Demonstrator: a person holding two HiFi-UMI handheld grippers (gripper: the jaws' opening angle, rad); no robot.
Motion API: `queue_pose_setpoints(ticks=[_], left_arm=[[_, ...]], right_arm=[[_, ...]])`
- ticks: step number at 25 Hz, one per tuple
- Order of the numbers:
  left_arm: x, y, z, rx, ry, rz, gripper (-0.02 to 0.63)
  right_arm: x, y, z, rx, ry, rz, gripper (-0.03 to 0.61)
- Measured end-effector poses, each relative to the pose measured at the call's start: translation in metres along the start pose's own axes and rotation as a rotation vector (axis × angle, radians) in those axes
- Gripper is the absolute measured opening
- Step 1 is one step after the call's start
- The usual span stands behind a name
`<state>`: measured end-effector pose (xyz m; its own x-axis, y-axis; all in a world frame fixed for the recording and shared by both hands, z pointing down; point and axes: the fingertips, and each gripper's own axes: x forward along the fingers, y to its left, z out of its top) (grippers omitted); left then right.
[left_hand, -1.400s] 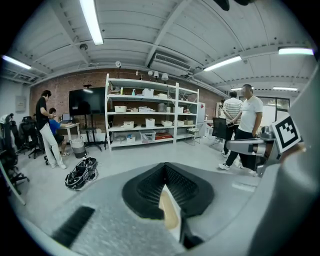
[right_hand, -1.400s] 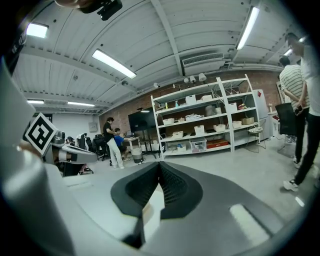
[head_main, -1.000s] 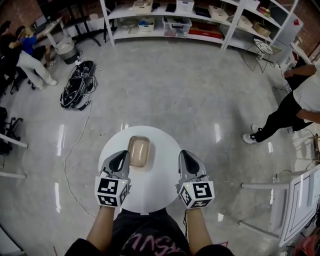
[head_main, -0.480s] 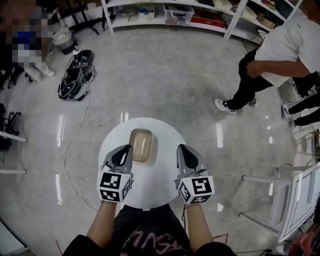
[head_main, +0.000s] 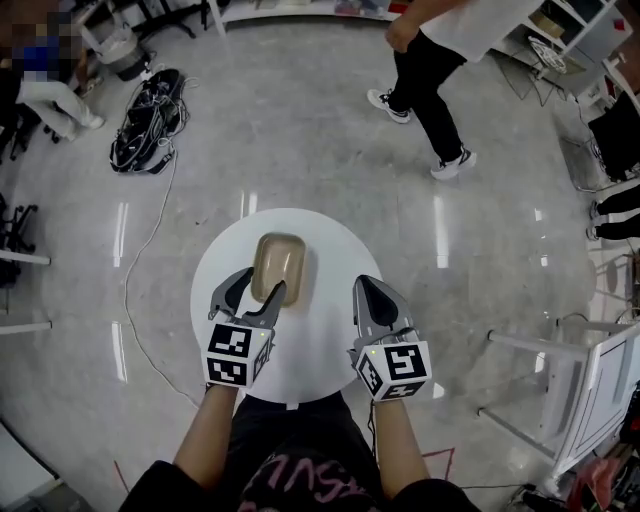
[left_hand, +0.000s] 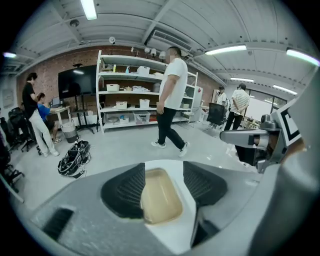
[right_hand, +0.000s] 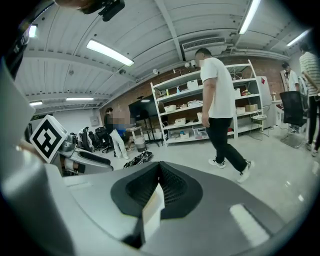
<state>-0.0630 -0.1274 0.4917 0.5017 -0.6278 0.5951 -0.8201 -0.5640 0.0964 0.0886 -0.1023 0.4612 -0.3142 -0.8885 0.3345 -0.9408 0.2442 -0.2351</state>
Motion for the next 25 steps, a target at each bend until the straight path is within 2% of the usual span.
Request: queue_pose_setpoints(ticks=[5,8,25], left_arm=[[0.022,0.007,-0.017,-0.027,0.044,0.040,0.306],[0.037,0.007,-0.033,-0.061,0.091,0.030,0.354],[0.088,0.027,-0.078,-0.109,0.224,0.053,0.406]], right_arm=[[0.009,-0.004,-0.015,0.010,0.024,0.008,0.009],[0.017,-0.008,-0.027,0.019,0.047,0.006,0.009],[0.057,-0.022,-0.077,0.062,0.131,0.003,0.009]])
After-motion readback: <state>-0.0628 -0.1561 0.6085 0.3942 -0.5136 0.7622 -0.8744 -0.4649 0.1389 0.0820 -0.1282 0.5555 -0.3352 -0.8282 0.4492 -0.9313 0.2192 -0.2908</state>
